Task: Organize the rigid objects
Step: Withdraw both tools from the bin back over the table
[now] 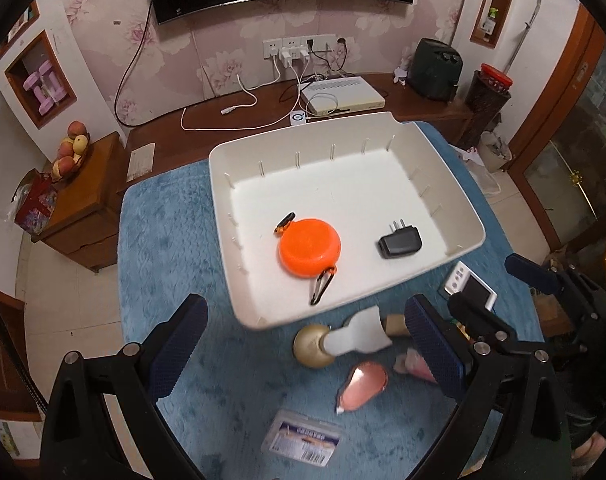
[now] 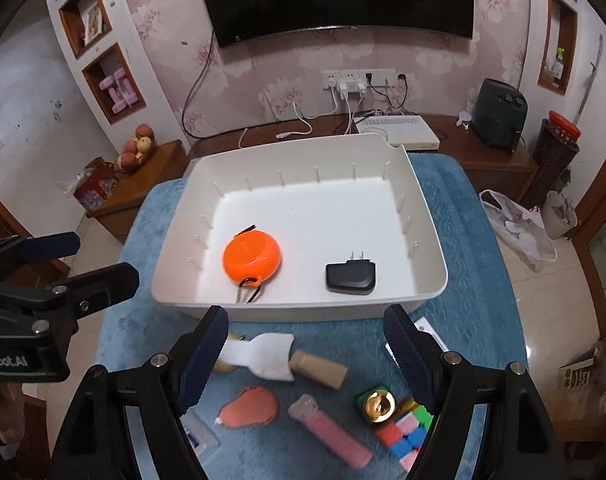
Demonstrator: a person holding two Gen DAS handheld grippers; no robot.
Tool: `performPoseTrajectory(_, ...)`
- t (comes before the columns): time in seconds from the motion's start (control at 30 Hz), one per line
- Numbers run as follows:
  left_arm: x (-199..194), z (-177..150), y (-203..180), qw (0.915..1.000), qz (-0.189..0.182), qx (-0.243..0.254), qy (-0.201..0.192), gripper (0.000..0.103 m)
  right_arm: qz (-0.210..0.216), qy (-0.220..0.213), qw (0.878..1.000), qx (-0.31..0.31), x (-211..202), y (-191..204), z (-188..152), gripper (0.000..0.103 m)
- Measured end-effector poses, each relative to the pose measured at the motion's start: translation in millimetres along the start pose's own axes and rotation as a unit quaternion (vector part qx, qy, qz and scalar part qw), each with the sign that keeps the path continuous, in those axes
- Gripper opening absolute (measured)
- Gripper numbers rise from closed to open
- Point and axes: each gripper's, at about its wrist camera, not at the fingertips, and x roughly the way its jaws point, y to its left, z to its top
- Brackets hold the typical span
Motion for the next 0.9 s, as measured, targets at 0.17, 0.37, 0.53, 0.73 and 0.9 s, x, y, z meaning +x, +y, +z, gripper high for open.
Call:
performPoseTrajectory(0.17,-14.2,-17.9,4.7,1.0000,-0.008,0.002,-0.004,0.099,0.002,0.001,1.000,0.004,-14.5,7.5,-17.4,0.081)
performPoseTrajectory(0.37,-23.7,-38.9,9.9,0.9999,-0.011,0.004,-0.009,0.099,-0.003,0.008,1.000,-0.001,-21.1,17.1,-40.5,0.081)
performPoseTrajectory(0.53,-22.1,-58.3,17.9,0.9999,-0.015,-0.001,0.000,0.099,-0.016,-0.002,1.000,0.005,-26.7,17.1,-60.6,0.081)
performPoseTrajectory(0.73,-10.8,-86.7,33.8,0.9996,-0.017,-0.011,0.019,0.099,-0.023,-0.009,1.000,0.015,-21.2,17.3,-90.6,0.081)
performPoseTrajectory(0.9,6.0,-110.9,41.8,0.9988,-0.018,-0.005,0.044,0.099,-0.027,0.005,1.000,-0.001,-10.5,25.9,-120.0,0.080)
